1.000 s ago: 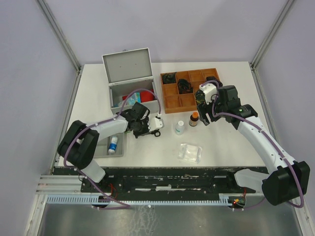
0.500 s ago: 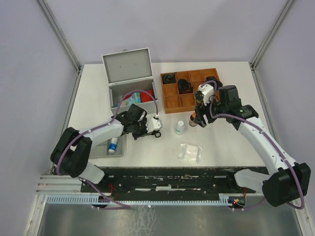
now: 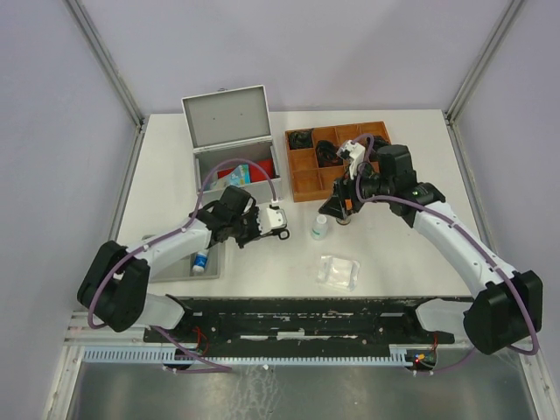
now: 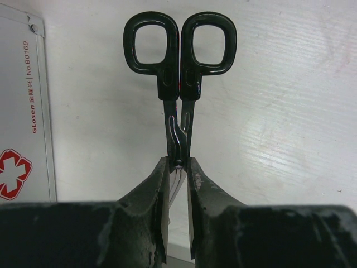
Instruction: Organize the medicine kit
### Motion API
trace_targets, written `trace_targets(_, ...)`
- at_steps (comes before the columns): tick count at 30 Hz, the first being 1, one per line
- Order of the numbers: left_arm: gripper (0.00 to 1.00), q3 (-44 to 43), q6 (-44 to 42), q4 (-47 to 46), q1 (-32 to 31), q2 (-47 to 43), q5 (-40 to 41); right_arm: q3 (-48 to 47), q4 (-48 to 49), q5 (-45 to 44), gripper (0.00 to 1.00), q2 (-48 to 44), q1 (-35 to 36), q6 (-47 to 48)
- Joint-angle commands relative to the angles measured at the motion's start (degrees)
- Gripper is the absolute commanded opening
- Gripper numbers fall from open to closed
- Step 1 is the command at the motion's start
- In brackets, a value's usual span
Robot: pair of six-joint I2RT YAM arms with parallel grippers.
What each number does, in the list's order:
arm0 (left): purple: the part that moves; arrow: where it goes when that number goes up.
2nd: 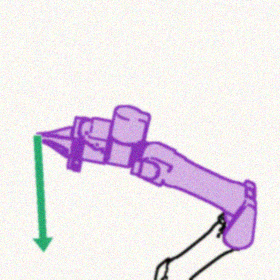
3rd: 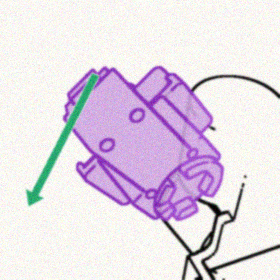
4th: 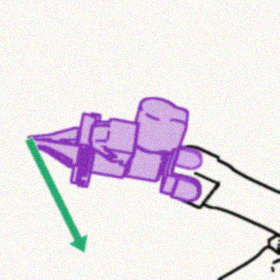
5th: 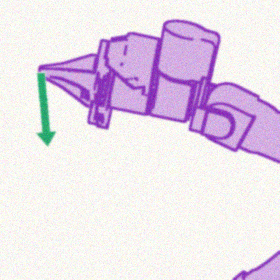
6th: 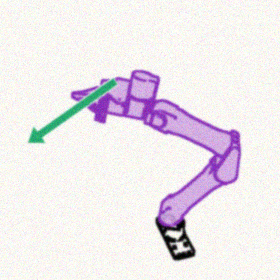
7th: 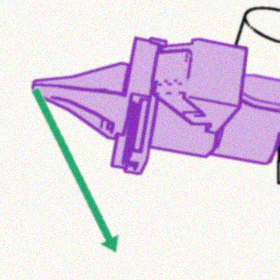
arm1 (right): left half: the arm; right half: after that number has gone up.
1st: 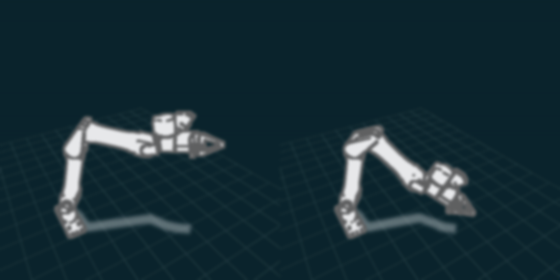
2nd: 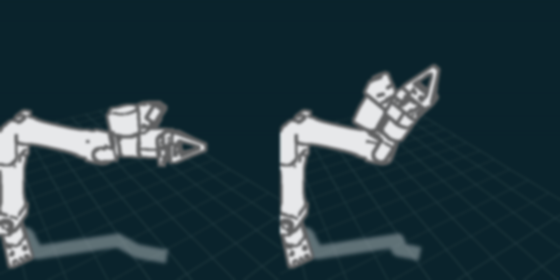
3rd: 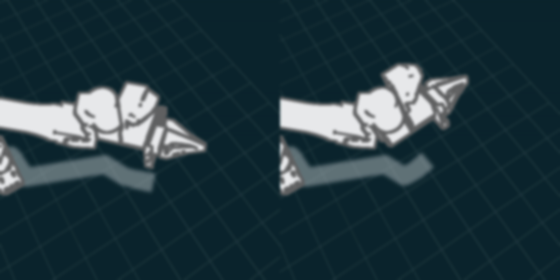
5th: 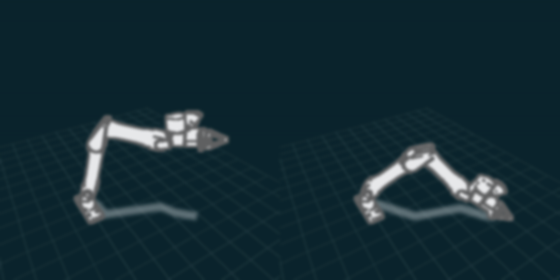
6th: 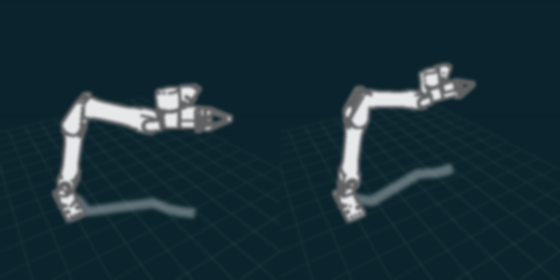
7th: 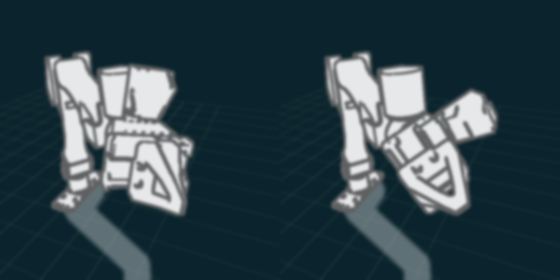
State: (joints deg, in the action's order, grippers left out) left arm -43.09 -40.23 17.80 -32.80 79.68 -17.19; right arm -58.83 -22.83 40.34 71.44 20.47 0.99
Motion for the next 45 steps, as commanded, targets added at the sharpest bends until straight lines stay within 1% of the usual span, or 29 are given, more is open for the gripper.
trace_targets(1, 0.03, -3.5, 2.1, -0.8, 0.3, -2.3, -2.2, -3.1, 5.3, 1.4, 0.75, 0.6, 0.9, -2.8)
trace_targets(12, 0.03, -13.9, -1.7, 7.3, 3.4, -0.8, -1.4, -3.5, 1.5, -1.0, 0.75, -2.3, 0.8, -2.7)
trace_targets(19, 0.03, -24.7, -5.1, 13.7, 7.9, 2.8, -1.7, -2.4, 1.5, -1.5, 0.75, -4.1, 0.7, -1.7)
trace_targets(24, 0.03, -34.4, -9.1, 18.4, 12.1, 8.2, -1.7, -1.8, 1.5, -1.6, 0.75, -4.7, 0.6, -1.2)
trace_targets(31, 0.03, -46.4, -14.9, 26.7, 17.5, 18.9, -1.3, -1.0, 1.7, -1.9, 0.75, -5.9, 0.4, -0.3)
trace_targets(37, 0.03, -51.7, -17.7, 29.5, 19.4, 26.3, -0.5, -0.7, 1.6, -1.9, 0.75, -5.7, 0.3, 0.1)
trace_targets(45, 0.03, -58.5, -20.1, 31.9, 20.1, 36.0, 0.5, -0.5, 1.5, -1.8, 0.75, -5.6, 0.0, 0.8)
